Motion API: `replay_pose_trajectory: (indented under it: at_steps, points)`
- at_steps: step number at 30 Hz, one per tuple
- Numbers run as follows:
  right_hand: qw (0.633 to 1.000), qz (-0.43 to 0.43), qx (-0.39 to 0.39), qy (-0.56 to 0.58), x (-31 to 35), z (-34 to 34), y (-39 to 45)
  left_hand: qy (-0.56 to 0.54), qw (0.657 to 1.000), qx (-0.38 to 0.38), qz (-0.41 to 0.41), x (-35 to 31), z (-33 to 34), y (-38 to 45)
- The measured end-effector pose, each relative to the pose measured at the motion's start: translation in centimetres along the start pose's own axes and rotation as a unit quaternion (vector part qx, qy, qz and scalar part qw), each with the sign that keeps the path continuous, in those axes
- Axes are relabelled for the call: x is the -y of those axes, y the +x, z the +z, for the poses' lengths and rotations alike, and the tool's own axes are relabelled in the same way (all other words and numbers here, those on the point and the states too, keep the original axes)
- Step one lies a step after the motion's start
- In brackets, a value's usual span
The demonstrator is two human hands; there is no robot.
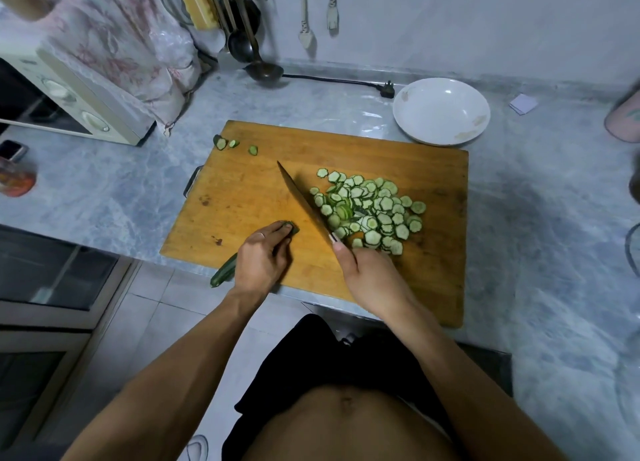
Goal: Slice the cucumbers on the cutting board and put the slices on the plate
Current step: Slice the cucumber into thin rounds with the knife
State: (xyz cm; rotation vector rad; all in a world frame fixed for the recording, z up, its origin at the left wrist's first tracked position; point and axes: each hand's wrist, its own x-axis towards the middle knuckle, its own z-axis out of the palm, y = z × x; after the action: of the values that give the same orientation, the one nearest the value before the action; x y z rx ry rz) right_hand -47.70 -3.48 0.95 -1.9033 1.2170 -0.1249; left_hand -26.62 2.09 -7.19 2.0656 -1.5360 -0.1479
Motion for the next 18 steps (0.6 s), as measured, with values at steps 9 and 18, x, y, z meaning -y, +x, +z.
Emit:
replay_pose_trajectory:
  at_steps: [9,18]
  points:
    - [0.998,-0.029,0.039,-0.033,2.1,0.3,-2.1,0.012,1.0,0.002,0.016,0.2,0.5,-0.2]
    - [0.998,0.009,0.068,0.004,2.5,0.5,-1.4,0.0,1.0,0.004,-0.002,0.4,1.0,-0.2]
